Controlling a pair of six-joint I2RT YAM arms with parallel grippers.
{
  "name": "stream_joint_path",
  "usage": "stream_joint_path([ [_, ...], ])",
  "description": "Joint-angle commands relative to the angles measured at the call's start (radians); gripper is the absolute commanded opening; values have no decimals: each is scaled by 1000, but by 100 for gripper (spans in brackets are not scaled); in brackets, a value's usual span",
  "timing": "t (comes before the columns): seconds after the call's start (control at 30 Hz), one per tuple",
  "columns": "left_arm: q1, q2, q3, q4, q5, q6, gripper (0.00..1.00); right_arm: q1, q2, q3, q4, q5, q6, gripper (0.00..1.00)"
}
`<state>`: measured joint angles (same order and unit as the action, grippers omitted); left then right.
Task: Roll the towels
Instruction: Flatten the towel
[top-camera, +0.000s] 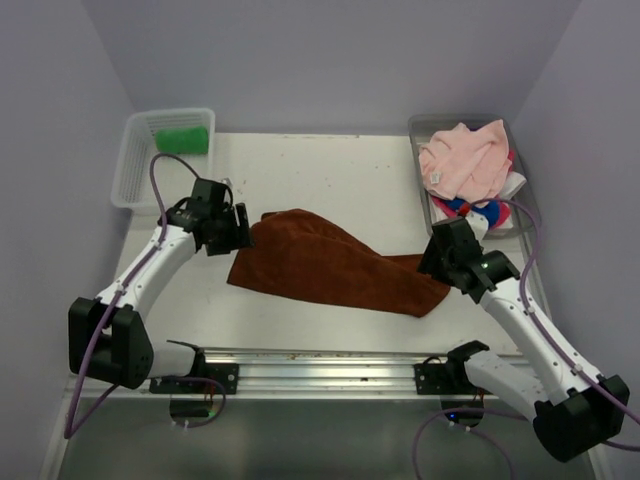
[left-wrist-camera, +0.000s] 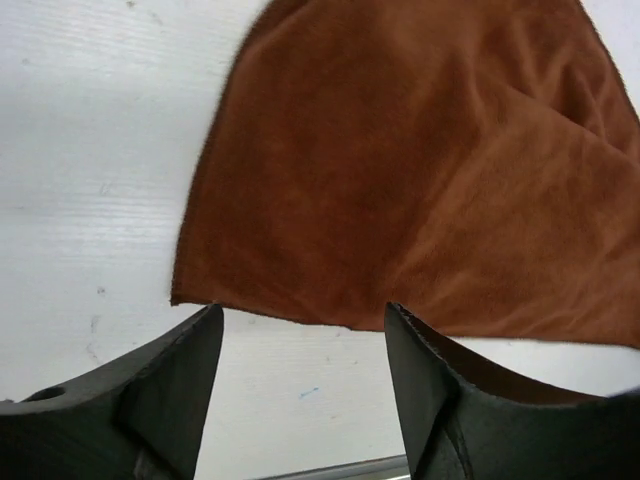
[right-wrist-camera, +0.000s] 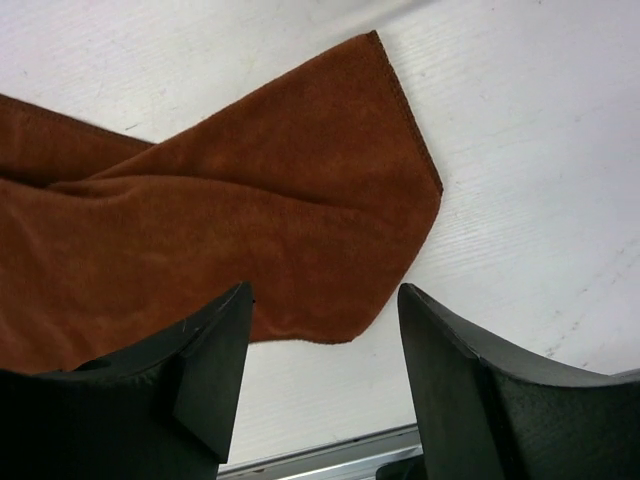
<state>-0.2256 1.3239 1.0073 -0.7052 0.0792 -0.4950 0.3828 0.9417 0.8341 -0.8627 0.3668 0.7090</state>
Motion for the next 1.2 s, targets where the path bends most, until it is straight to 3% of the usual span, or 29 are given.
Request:
stream_joint_path([
  [0.0, 5, -34, 48, -8, -149, 1, 66, -2, -23, 45, 14, 67, -11, 64],
  [0.23, 5, 29, -44, -25, -237, -72, 45, -2, -41, -41, 77, -43, 33, 63],
  [0.3, 5, 29, -81, -36, -271, -129, 52, -2, -59, -76, 94, -75, 46, 63],
  [0.33, 5, 26, -123, -30, -272, -143, 64, -2, -66, -85, 99, -84, 53, 63],
  [0.4, 5, 18, -186, 7, -265, -160, 68, -2, -79, -107, 105, -98, 58, 63],
  [0.63, 5, 61, -260, 131, -251, -182, 64, -2, -89, -121, 103, -123, 64, 63],
  [0.9, 6, 149, -274, 216, -225, -201, 53, -2, -109, -130, 99, -118, 70, 63],
  [1.0, 6, 164, -266, 228, -240, -211, 37, -2, -106, -139, 109, -129, 75, 63],
  [1.03, 6, 163, -256, 220, -248, -208, 16, -2, -101, -142, 110, -135, 76, 63],
  [1.07, 6, 150, -245, 198, -260, -209, 3, -2, -98, -144, 114, -141, 76, 63],
  [1.17, 6, 48, -217, 165, -347, -223, 0, -2, -92, -156, 119, -163, 86, 63],
])
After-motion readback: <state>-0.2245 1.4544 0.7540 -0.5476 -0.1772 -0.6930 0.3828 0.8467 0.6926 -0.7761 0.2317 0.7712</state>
